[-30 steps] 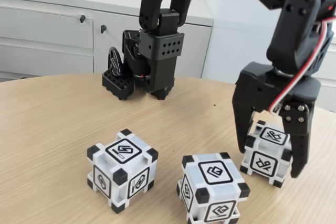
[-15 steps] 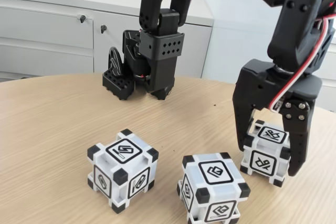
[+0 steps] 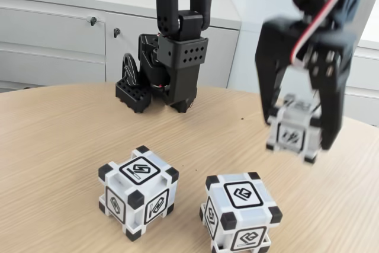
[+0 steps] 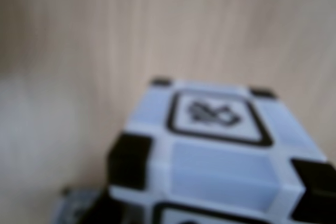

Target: Stack cubes from left to right.

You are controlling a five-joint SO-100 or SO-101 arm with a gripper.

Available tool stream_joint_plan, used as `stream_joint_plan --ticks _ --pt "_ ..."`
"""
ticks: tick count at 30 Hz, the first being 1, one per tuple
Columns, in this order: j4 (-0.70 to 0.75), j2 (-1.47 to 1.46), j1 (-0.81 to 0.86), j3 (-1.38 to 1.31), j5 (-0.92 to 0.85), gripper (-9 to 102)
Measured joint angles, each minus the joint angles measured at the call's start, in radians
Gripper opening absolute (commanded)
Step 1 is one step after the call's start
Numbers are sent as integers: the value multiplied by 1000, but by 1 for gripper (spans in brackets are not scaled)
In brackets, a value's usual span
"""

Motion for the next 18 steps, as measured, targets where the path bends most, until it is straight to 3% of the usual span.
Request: stream_joint_plan --ticks 9,18 --pt "176 123 330 -196 -133 7" --pt "189 123 638 -233 -313 7"
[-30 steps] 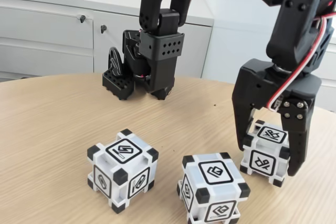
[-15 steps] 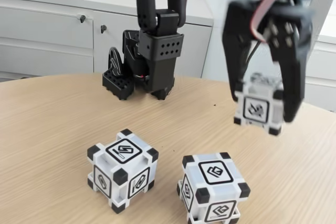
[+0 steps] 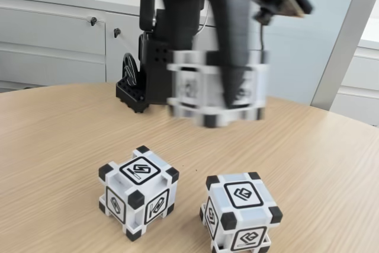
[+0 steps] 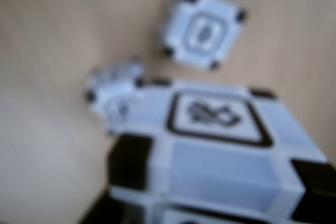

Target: Stack cubes from left to right.

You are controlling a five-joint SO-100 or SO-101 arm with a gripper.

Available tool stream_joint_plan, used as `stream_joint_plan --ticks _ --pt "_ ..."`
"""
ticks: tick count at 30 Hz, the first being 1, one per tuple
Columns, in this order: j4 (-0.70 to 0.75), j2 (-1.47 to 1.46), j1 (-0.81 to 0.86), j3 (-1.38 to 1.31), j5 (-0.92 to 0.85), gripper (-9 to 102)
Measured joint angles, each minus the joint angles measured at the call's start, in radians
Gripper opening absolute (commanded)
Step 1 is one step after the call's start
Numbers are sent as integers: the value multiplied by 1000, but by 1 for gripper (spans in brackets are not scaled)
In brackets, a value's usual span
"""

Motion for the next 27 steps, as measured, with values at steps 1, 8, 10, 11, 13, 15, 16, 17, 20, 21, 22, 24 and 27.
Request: stream_joint_plan --ticks 1,8,10,11,13,15,16,17,20,21,22,24,27 --pt "0 0 32 0 -17 7" --pt "-3 -31 149 0 -61 7" --pt "-3 -78 144 0 -64 7" --pt "-3 -107 146 0 -69 7" --pt "-3 -170 158 0 -81 7" --pt "-3 -233 163 -3 -84 7" --pt "-3 -258 163 -5 -84 7" --pt "-5 -279 161 -5 -84 7" --pt "-6 -290 156 -5 -84 7" --pt "-6 -293 156 -5 -84 7" --pt "-6 -298 156 -5 -84 7" --pt "-6 -299 160 -5 -101 7" --pt "-6 -301 158 -5 -112 7"
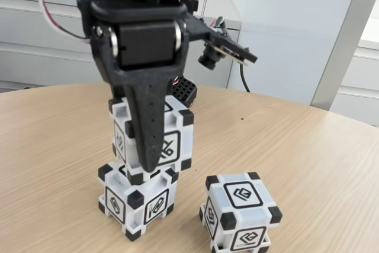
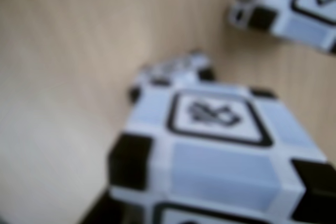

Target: Stack cubes from left to right.

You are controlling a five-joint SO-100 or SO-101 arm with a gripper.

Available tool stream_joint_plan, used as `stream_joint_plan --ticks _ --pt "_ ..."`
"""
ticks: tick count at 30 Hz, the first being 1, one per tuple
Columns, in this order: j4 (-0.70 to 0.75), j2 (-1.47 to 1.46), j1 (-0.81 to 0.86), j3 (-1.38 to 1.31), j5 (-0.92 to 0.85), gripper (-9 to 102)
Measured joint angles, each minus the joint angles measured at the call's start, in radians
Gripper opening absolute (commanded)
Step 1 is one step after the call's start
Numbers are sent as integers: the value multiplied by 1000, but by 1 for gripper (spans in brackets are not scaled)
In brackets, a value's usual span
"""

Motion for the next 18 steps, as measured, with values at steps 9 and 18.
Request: stream_joint_plan --ticks 9,18 --pt "0 -25 28 0 -5 7" --pt "0 -49 40 0 -6 20"
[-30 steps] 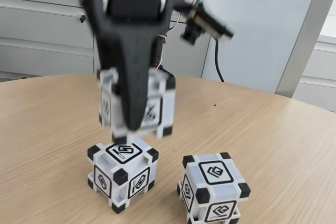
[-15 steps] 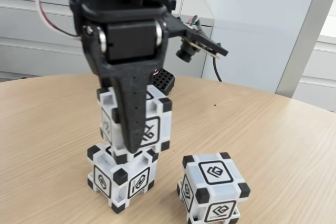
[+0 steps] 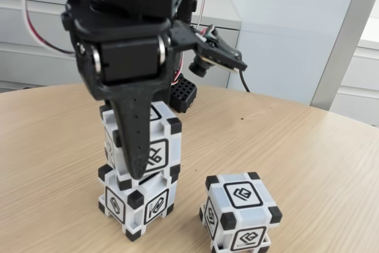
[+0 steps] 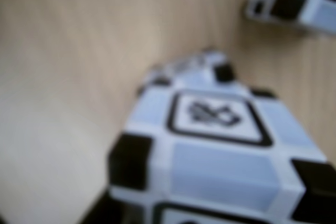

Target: Stack cubes from left to right.

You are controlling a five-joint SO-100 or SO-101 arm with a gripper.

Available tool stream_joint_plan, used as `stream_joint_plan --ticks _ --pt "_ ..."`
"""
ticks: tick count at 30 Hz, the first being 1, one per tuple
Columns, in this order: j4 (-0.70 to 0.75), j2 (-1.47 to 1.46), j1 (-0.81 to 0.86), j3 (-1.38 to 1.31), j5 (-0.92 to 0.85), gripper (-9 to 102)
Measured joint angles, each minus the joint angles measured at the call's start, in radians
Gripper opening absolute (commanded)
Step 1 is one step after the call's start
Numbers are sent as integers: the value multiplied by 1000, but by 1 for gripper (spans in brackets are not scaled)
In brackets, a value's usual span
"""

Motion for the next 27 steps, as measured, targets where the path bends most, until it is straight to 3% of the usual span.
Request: stream_joint_plan --ticks 9,21,27 --pt "0 0 3 0 0 35" --pt "3 0 0 -5 35 36" --pt "6 138 -2 -5 57 36"
